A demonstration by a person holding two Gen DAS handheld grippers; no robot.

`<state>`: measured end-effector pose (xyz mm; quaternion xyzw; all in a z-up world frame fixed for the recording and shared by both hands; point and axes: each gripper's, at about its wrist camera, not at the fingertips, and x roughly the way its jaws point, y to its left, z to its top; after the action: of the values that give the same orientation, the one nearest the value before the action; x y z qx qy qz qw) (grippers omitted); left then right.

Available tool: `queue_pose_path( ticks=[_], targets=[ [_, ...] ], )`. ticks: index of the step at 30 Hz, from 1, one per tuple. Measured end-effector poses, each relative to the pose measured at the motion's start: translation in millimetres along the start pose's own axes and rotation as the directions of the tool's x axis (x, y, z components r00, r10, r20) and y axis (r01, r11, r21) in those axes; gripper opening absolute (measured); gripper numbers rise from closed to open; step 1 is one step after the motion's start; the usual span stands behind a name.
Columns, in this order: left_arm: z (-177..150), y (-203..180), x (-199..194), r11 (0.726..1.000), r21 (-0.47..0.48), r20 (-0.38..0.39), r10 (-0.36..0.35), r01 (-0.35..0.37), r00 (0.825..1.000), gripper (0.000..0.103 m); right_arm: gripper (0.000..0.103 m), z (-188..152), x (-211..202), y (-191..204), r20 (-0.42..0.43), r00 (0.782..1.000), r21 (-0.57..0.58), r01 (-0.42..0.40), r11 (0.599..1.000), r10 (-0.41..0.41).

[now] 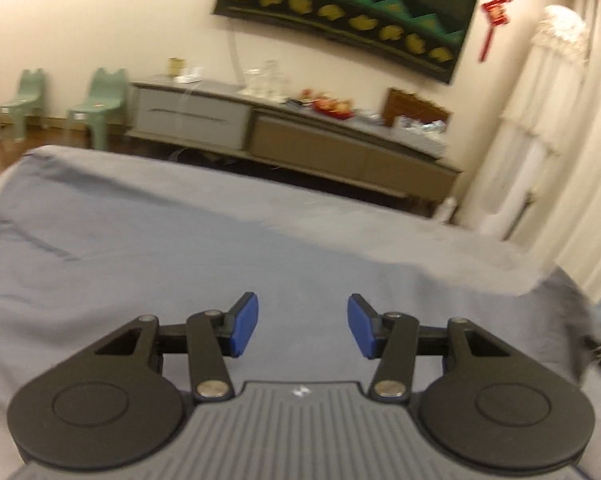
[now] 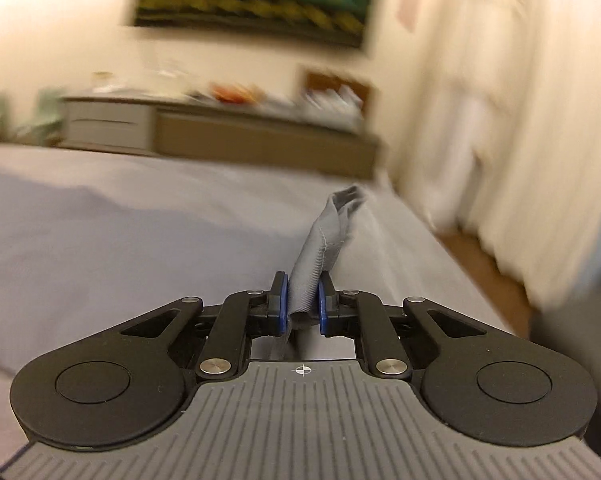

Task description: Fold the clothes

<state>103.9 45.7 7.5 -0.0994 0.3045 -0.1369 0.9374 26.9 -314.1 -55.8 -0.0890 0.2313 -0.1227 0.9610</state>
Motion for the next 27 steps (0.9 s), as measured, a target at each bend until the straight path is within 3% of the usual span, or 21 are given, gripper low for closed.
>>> queue_pose_path(
  ticks=[5, 9, 11, 13, 18, 21, 23, 27],
  targets=[
    [-4, -47, 34, 0.998, 0.022, -0.061, -0.059, 0.06, 0.996, 0.05, 0.013, 3, 11, 75, -0.012, 0.988, -0.102, -0.153, 0.983, 0.153],
    [-16, -71, 74, 0.993, -0.011, -0.15, -0.121, 0.121, 0.981, 0.05, 0.015, -6, 29, 96, -0.075, 0.97, -0.101, -0.237, 0.966, 0.23],
    [-21, -82, 94, 0.985, -0.055, -0.194, -0.174, 0.167, 0.965, 0.051, 0.02, -11, 35, 96, -0.113, 0.958, -0.078, -0.274, 0.959, 0.265],
    [-23, -93, 114, 0.979, -0.076, -0.23, -0.204, 0.192, 0.951, 0.052, 0.047, -15, 37, 92, -0.151, 0.938, -0.047, -0.322, 0.946, 0.312],
    [-28, -133, 151, 0.98, -0.009, -0.279, -0.192, 0.197, 0.941, 0.056, 0.057, -7, -2, 51, -0.09, 0.884, 0.062, -0.454, 0.889, 0.458],
    [-37, -157, 165, 0.979, 0.032, -0.31, -0.182, 0.202, 0.933, 0.057, 0.057, -2, -1, 7, -0.04, 0.906, 0.225, -0.404, 0.887, 0.422],
    [-46, -171, 175, 0.98, 0.059, -0.34, -0.158, 0.188, 0.927, 0.057, 0.057, -5, 17, -18, -0.079, 0.923, 0.343, -0.33, 0.879, 0.378],
    [-58, -189, 189, 0.986, 0.081, -0.358, -0.108, 0.146, 0.927, 0.056, 0.057, -12, 37, -44, -0.128, 0.916, 0.481, -0.279, 0.831, 0.381]
  ],
)
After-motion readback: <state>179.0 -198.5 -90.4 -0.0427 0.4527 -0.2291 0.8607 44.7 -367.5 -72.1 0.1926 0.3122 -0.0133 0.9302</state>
